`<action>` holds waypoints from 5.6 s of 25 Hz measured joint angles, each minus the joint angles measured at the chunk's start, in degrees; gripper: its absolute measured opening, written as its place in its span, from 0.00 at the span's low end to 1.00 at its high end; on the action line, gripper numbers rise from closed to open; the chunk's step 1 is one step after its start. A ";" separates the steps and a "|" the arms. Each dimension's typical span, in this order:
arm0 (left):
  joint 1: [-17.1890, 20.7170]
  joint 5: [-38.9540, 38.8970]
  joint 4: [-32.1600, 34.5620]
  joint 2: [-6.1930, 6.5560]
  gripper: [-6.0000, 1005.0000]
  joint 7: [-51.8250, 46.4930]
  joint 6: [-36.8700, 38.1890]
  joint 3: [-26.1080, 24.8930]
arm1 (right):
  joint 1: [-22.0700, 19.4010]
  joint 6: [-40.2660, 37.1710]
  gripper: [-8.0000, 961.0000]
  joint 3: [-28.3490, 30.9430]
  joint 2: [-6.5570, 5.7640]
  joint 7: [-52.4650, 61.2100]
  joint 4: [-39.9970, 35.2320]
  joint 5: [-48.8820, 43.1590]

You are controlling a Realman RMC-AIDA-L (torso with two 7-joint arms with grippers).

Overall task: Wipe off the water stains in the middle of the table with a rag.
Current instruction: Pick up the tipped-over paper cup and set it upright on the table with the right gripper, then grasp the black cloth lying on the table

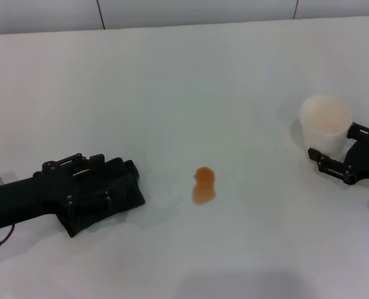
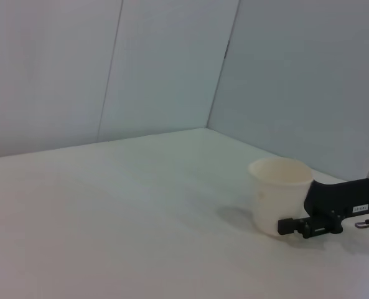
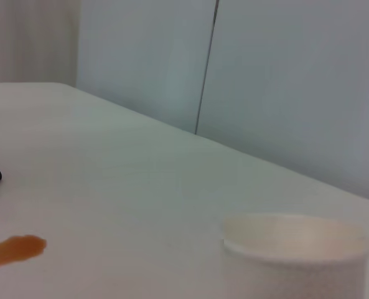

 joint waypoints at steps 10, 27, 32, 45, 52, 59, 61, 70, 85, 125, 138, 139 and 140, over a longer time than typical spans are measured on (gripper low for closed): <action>0.00 0.03 0.00 -0.05 0.85 0.00 0.00 0.00 | -0.76 -0.20 0.69 0.11 0.00 0.00 -0.11 -0.07; 0.00 0.04 0.00 -0.09 0.85 0.00 0.51 0.00 | -2.10 -1.71 0.75 0.08 -0.30 2.72 -2.25 -0.31; 0.00 -0.11 0.00 -0.09 0.85 0.00 0.62 0.00 | -4.02 -2.34 0.85 0.24 -0.39 6.26 -6.04 -3.68; 0.12 0.01 0.00 -0.09 0.85 0.00 0.28 0.00 | -8.90 -2.85 0.91 0.56 -0.51 17.05 -17.32 -12.07; 0.17 0.05 0.00 -0.02 0.85 0.00 0.26 0.00 | -10.70 -4.46 0.91 1.98 -0.70 22.34 -22.82 -16.10; 0.21 0.06 0.00 0.00 0.85 0.04 0.26 0.00 | -10.99 -11.44 0.91 7.67 -0.50 27.00 -27.27 -20.41; 0.28 0.03 0.00 -0.01 0.85 0.11 0.26 0.00 | -11.00 -14.18 0.91 9.47 -0.52 27.49 -28.85 -21.13; -0.01 -0.18 0.00 -0.09 0.85 0.18 0.31 0.00 | -10.00 -24.47 0.91 12.13 -0.60 30.28 -38.10 -23.95; -5.75 1.94 5.36 2.39 0.85 -25.38 10.30 1.74 | -1.28 -23.66 0.91 1.14 -0.25 30.29 -44.71 -28.48; -28.88 42.90 26.40 -0.36 0.85 -69.26 9.91 31.25 | 0.54 -16.70 0.91 -5.01 0.00 40.86 -44.65 -27.12; -28.59 45.93 24.89 -0.36 0.82 -71.42 6.02 35.03 | 0.69 -16.46 0.91 -4.82 0.00 40.87 -44.51 -26.79; -28.66 45.93 24.38 -0.37 0.82 -71.43 5.65 35.12 | 0.69 -16.46 0.91 -4.82 0.00 40.87 -44.48 -26.79; -28.74 45.92 23.94 -0.38 0.82 -71.44 5.35 35.23 | 0.69 -16.47 0.91 -4.82 0.00 40.87 -44.45 -26.79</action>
